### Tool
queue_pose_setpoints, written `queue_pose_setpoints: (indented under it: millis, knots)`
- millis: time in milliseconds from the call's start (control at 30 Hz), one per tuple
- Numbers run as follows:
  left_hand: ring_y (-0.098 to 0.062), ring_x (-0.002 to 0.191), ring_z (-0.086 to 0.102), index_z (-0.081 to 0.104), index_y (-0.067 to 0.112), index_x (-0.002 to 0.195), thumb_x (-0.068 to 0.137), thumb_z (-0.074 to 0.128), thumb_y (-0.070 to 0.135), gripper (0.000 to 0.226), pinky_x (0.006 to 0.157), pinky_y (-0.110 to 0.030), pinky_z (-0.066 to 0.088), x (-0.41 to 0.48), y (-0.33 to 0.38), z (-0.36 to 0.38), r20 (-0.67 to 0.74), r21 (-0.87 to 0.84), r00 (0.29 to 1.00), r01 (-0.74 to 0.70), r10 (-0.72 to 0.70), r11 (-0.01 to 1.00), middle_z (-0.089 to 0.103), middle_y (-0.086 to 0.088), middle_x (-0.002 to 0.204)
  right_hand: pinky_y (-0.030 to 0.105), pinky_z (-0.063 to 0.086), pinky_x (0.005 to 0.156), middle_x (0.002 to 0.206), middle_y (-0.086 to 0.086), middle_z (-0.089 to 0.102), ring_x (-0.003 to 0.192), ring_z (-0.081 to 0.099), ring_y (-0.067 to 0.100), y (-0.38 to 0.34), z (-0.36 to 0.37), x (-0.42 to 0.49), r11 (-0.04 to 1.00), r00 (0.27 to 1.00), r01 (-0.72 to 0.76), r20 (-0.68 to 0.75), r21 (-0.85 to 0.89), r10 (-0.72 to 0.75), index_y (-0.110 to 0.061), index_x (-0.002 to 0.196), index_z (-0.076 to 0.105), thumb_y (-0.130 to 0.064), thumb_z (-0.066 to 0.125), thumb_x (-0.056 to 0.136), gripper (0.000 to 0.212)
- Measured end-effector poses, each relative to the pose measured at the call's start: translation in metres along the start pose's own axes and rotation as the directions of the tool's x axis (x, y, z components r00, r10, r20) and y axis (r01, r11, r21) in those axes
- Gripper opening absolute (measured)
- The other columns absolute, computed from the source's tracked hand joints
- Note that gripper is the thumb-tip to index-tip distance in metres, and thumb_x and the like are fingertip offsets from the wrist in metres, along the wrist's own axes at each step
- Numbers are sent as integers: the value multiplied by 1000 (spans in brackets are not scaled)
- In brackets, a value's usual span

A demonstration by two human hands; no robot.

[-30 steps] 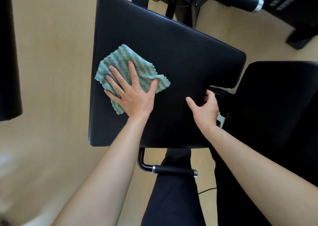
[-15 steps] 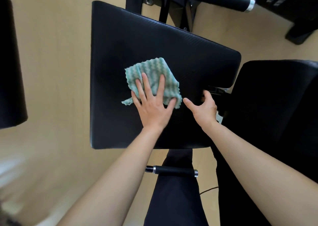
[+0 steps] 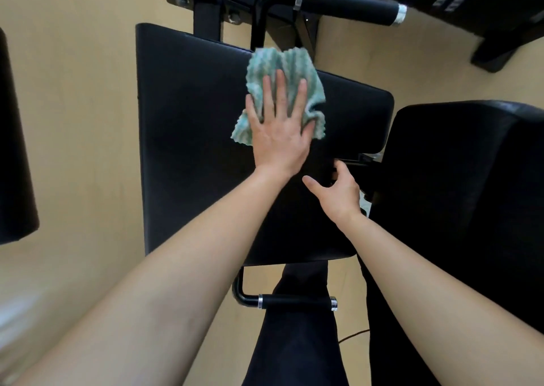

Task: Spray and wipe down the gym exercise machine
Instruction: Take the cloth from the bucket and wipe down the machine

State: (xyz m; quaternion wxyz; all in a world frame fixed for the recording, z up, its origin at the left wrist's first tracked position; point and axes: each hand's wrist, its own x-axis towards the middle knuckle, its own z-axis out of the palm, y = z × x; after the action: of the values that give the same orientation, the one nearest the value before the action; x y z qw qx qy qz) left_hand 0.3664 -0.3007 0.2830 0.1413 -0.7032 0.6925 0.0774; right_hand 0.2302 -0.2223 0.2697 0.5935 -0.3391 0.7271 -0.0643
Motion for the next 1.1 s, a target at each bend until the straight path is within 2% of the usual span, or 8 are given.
queue_pose_setpoints:
  millis: [100,300,400,500,633,700,833,1100]
  knots:
    - [-32,160,-4,8,32,165,106,30,56,67,127,-58,-1,-37,5,14,77,-11,959,-273,274,962,0,-8,174,37,52,97,124,-3,69,117,63,19,-1,-4,-1,1000,1000,4,2,12,-4,-27,139,56,-46,82,81,66]
    - [-30,160,7,37,28,159,97,58,35,66,128,-56,1,-68,-10,15,36,-234,931,-345,362,909,22,-2,171,30,51,79,111,-7,65,101,65,16,0,-4,-13,999,996,28,-81,26,-26,-24,120,62,-32,80,82,43]
    - [-26,158,20,51,24,152,88,64,28,65,123,-59,12,-73,-17,0,-84,-318,970,-242,226,917,36,0,166,42,55,88,116,-4,50,99,60,16,-5,-2,-27,992,947,106,-311,69,-80,-17,119,56,-8,71,78,45]
    - [-25,157,25,50,20,152,89,63,25,64,122,-56,19,-78,-32,-9,-234,-299,967,26,-99,954,35,-4,166,44,53,95,121,3,47,110,54,22,-12,-1,-35,937,834,342,-434,-77,-340,-9,125,55,-12,68,79,48]
    - [-28,160,6,21,18,164,103,47,39,70,126,-56,11,-90,-58,-1,-141,-184,889,408,-435,894,11,-9,173,45,24,125,167,6,25,154,17,31,-29,15,-18,711,770,585,-10,-391,-638,-21,158,35,-39,64,94,73]
    - [-31,160,0,10,17,166,107,39,45,71,127,-59,8,-96,-67,8,-85,-117,897,423,-433,899,4,-11,173,52,3,128,173,-1,-2,158,-10,35,-37,26,2,563,757,616,217,-552,-616,-34,164,12,-55,52,99,79]
    - [-34,160,0,6,16,166,107,30,53,74,127,-58,4,-96,-68,18,-89,-52,909,405,-408,913,3,-13,173,60,-9,124,171,-5,-19,154,-23,38,-44,20,37,383,744,588,290,-712,-602,-45,161,-8,-74,30,98,78]
    - [-37,159,3,7,14,165,102,36,61,84,126,-60,7,-94,-63,18,-98,-2,895,437,-435,900,3,-15,173,60,-7,122,171,8,-19,155,-19,41,-59,-27,85,817,924,176,-194,-549,-329,-37,163,-7,-78,22,96,83]
